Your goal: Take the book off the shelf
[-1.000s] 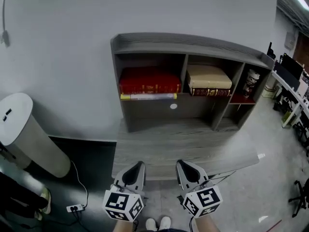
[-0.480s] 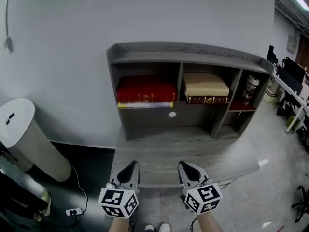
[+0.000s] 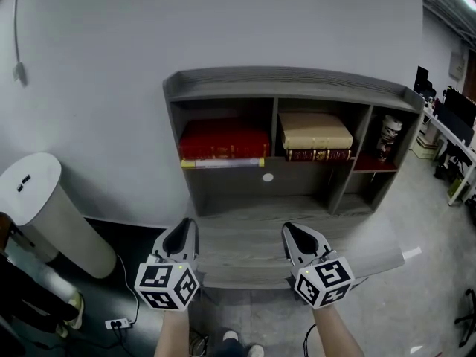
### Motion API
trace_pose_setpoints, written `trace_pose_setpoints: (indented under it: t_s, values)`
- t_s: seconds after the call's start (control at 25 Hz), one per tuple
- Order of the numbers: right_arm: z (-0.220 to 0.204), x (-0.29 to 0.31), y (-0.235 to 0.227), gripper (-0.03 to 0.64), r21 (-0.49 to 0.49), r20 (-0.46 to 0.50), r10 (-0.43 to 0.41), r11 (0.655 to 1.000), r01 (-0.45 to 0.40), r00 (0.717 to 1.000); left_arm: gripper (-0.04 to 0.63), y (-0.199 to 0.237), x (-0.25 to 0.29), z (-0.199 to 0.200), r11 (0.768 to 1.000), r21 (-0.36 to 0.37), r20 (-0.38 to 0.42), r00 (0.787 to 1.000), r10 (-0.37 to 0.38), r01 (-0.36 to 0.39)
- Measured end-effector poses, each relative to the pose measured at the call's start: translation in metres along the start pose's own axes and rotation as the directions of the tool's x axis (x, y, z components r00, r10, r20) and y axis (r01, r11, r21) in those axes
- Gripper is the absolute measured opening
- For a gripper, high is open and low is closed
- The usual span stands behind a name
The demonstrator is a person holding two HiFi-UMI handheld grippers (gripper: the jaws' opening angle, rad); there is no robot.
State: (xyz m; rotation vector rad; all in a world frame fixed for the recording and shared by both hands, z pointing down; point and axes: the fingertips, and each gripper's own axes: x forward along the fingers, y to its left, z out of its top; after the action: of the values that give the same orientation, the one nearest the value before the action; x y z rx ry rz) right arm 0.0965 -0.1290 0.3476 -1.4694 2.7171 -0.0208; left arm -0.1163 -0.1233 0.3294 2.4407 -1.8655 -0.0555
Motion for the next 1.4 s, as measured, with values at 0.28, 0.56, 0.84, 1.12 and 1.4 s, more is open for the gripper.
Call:
trace_pose_setpoints:
  t_s: [0.28,0.56,0.84,1.12,1.4]
  values:
    - [0.035,0.02,-0.009,0.009,-0.027,0.064,0.031,0.999,-0.03,0.997,0.014,0.009,0.024,0.024,1.0,0.014,0.04,0.999,0.023,-0.023]
    - [0.049,0.051,-0.02,0.011,-0.058,0.063,0.026,0.998,-0.023,0.998,0.047,0.027,0.053,0.034,1.0,0.022,0.044,0.999,0.021,-0.022]
    - [0.043,0.087,-0.032,0.112,-0.068,0.036,0.027,0.997,-0.025,0.999,0.078,0.051,0.092,0.034,1.0,0.0,0.033,0.999,0.014,-0.014]
    - [0.045,0.134,-0.047,0.19,-0.072,0.026,0.022,0.997,-0.02,0.999,0.141,0.081,0.134,0.038,1.0,0.001,0.014,1.0,0.025,-0.025]
    - [0.039,0.169,-0.06,0.232,-0.065,0.006,-0.005,0.998,0.005,1.0,0.177,0.108,0.165,0.035,1.0,-0.021,-0.013,1.0,0.015,-0.015]
